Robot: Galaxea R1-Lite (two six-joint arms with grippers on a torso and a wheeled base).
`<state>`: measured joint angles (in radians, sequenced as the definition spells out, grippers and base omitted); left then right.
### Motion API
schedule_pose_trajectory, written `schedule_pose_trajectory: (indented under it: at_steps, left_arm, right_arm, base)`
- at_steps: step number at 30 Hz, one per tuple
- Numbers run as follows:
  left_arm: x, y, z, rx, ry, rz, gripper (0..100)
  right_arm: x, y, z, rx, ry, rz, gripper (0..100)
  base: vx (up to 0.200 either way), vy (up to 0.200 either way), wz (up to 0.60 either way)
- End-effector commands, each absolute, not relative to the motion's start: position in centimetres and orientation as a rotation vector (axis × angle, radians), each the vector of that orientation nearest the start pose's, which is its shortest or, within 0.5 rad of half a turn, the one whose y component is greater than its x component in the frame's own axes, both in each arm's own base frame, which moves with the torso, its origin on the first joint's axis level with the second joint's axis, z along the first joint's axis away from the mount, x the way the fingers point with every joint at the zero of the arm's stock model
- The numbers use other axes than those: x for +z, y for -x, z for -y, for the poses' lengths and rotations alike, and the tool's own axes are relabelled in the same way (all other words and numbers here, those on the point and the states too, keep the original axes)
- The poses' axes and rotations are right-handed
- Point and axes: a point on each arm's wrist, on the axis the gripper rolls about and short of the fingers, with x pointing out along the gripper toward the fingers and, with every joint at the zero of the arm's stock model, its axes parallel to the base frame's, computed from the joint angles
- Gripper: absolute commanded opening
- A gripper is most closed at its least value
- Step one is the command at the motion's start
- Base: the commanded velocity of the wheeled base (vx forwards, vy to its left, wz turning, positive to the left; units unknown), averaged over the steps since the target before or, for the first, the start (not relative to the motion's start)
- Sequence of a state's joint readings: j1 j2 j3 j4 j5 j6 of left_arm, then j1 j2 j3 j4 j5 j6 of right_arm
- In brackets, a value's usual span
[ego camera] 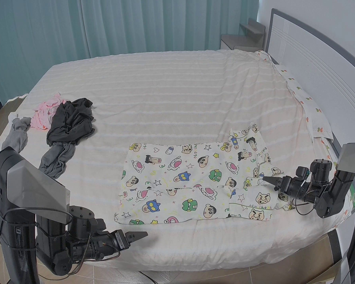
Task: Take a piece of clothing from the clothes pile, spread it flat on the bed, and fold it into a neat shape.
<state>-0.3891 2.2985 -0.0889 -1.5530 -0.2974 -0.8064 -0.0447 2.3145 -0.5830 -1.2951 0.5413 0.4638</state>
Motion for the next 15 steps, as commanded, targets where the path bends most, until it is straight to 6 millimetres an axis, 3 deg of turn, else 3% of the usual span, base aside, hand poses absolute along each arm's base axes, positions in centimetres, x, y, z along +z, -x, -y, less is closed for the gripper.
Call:
schedule_pose_trajectory:
  at_steps: [1, 7, 15]
  left_arm:
    - [-2.3, -21.6, 9.6, -0.357, 0.715, -0.891, 100]
    - [-2.3, -21.6, 9.6, -0.356, 0.715, -0.893, 100]
    - [-2.3, -21.6, 9.6, -0.355, 0.713, -0.892, 100]
  right_arm:
    - [0.0, -35.1, 0.7, 0.371, -0.582, -0.543, 100]
    - [0.6, -36.5, 2.2, 0.335, -0.603, -0.559, 100]
    - [1.6, -36.7, 1.8, 0.419, -0.605, -0.546, 100]
  base:
    - [0.0, 0.0, 0.0]
    - [0.0, 0.0, 0.0]
    - [0.0, 0.0, 0.0]
